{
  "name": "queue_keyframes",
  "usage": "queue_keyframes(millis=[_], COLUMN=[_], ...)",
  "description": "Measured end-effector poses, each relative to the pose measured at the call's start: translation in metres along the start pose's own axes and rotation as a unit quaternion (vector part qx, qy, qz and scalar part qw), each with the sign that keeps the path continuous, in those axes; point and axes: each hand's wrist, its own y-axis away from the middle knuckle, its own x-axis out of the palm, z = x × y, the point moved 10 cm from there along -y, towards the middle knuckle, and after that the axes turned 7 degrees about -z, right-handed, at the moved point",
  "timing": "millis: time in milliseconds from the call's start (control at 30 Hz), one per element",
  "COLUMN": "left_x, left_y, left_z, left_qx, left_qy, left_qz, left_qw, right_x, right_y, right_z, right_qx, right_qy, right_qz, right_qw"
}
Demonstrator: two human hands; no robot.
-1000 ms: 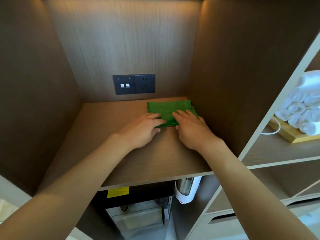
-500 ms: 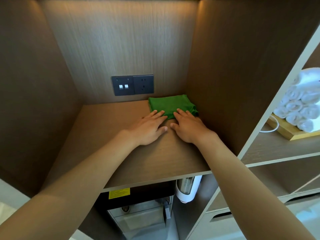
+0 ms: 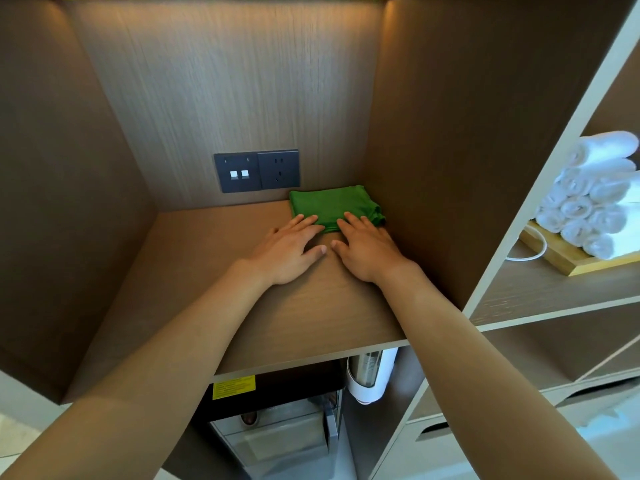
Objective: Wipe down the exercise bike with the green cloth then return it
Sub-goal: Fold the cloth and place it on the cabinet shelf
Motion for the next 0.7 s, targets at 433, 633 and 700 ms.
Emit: queue_keyframes(millis=[433, 633, 700], left_x=[-0.006, -0.005, -0.005], left_y=[0.013, 0.011, 0.012], left_z=[-0.001, 0.001, 0.001], left_qx=[-0.009, -0.021, -0.024], left_qy=[-0.009, -0.013, -0.016], left_qz=[-0.009, 0.003, 0.005], left_qw=[1.000, 1.000, 1.000], right_x=[-0.003, -0.002, -0.003], right_y=[0.009, 0.006, 0.006], right_z=[-0.001, -0.001, 0.000], right_qx=[0.001, 0.006, 0.007], right_qy=[-0.011, -0.011, -0.013], right_qz=[-0.019, -0.014, -0.012], right_qw=[1.000, 1.000, 1.000])
